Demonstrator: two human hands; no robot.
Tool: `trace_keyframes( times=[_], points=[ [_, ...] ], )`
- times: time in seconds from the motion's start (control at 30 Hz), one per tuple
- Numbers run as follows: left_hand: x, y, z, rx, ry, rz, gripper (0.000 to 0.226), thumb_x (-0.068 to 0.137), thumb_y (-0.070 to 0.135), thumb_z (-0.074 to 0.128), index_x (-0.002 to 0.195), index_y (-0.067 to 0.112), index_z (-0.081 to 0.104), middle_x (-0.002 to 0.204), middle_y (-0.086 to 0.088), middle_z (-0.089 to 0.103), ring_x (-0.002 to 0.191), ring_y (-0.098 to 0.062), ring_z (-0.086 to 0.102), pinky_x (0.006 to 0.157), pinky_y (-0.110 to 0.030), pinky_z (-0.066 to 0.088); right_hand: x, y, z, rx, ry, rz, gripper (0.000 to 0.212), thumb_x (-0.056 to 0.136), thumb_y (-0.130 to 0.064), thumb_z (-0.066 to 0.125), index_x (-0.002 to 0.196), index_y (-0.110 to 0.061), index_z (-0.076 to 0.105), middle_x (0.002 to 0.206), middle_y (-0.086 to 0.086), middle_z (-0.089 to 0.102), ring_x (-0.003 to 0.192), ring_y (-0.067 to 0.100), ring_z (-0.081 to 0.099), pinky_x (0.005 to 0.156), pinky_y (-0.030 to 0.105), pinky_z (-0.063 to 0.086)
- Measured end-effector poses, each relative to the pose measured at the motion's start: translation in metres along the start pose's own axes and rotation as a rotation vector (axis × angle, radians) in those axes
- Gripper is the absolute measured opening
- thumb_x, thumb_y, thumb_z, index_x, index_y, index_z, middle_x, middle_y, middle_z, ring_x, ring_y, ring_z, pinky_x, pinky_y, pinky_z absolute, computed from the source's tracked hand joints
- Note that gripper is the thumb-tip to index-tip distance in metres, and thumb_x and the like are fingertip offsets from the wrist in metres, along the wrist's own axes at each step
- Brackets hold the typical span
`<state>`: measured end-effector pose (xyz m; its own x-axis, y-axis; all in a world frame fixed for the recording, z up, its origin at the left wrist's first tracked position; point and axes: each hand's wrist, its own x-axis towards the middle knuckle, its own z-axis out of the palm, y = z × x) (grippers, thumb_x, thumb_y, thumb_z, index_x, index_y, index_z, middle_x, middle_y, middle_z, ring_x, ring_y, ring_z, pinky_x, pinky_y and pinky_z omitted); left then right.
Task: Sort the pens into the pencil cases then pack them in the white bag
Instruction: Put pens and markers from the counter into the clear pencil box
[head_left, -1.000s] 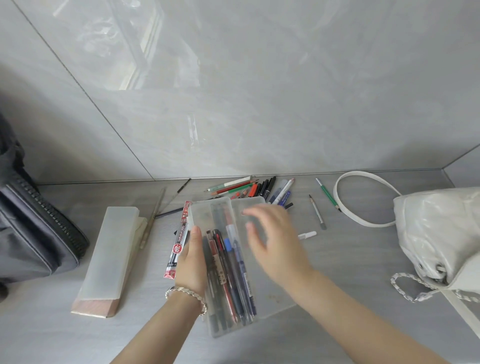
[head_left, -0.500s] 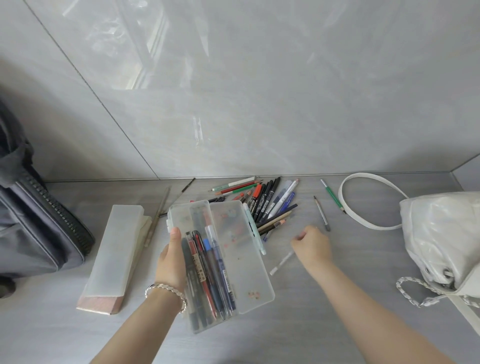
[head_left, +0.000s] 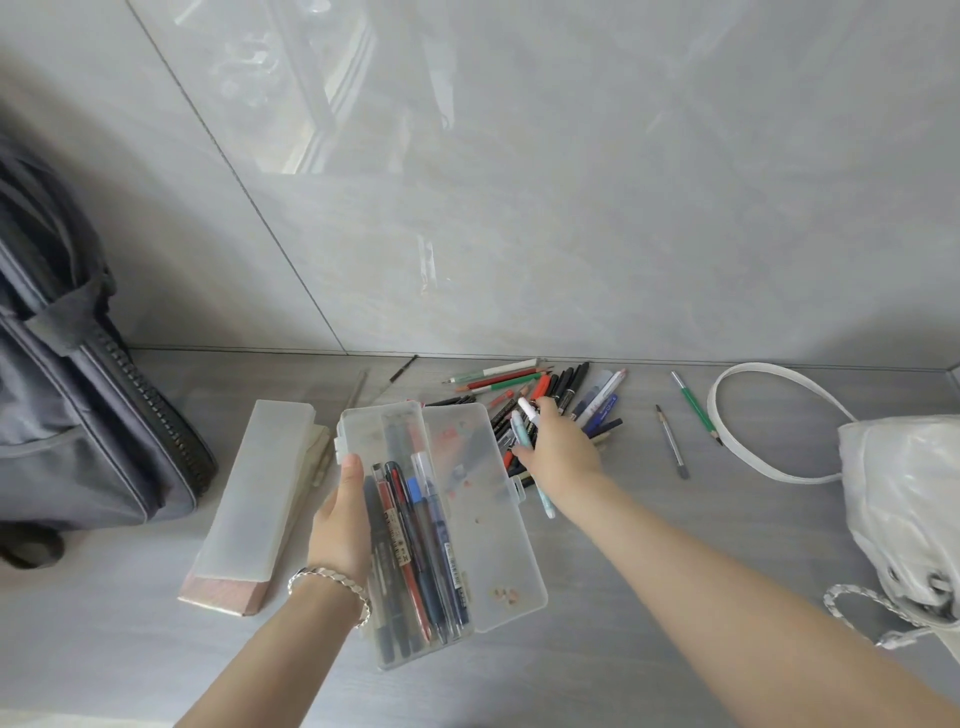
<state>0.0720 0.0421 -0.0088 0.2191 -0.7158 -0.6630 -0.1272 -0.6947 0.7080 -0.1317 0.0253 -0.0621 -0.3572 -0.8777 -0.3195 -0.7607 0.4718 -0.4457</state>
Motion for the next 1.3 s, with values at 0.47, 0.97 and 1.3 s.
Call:
trace_keyframes(
  times=[0.47, 0.97, 1.3],
  points=[
    [-0.003, 0.000, 0.029, -0.232, -0.207, -0.084, 0.064, 0.090, 0.059, 0.034, 0.122, 0.007, 0.055, 0.106, -0.016, 0.069, 0.095, -0.030, 0.067, 0.088, -0.043, 0.054, -0.100, -0.056, -0.061, 0.449, -0.268, -0.384, 0.029, 0.087, -0.026, 0.061, 0.114, -0.023, 0.053, 0.073, -0.012, 0.050, 0.060, 0.004, 0.048, 0.057, 0.014, 0.044],
    [-0.032, 0.006, 0.059, -0.312, -0.412, -0.017, 0.048, 0.095, 0.049, 0.031, 0.098, 0.014, 0.063, 0.099, -0.011, 0.065, 0.102, -0.028, 0.061, 0.100, -0.045, 0.045, -0.108, -0.055, -0.059, 1.167, -0.122, -0.255, 0.061, 0.095, 0.008, 0.030, 0.116, -0.049, 0.038, 0.076, 0.000, 0.045, 0.060, 0.005, 0.056, 0.081, 0.031, 0.055],
    [-0.045, 0.014, 0.057, -0.484, -0.468, -0.103, 0.042, 0.095, 0.047, 0.035, 0.096, 0.012, 0.058, 0.065, -0.002, 0.071, 0.071, -0.014, 0.067, 0.073, -0.027, 0.050, -0.126, -0.034, -0.027, 0.457, 0.118, -0.555, 0.042, 0.085, -0.015, 0.051, 0.127, -0.019, 0.047, 0.122, -0.020, 0.048, 0.131, 0.004, 0.027, 0.109, 0.021, 0.026]
  ],
)
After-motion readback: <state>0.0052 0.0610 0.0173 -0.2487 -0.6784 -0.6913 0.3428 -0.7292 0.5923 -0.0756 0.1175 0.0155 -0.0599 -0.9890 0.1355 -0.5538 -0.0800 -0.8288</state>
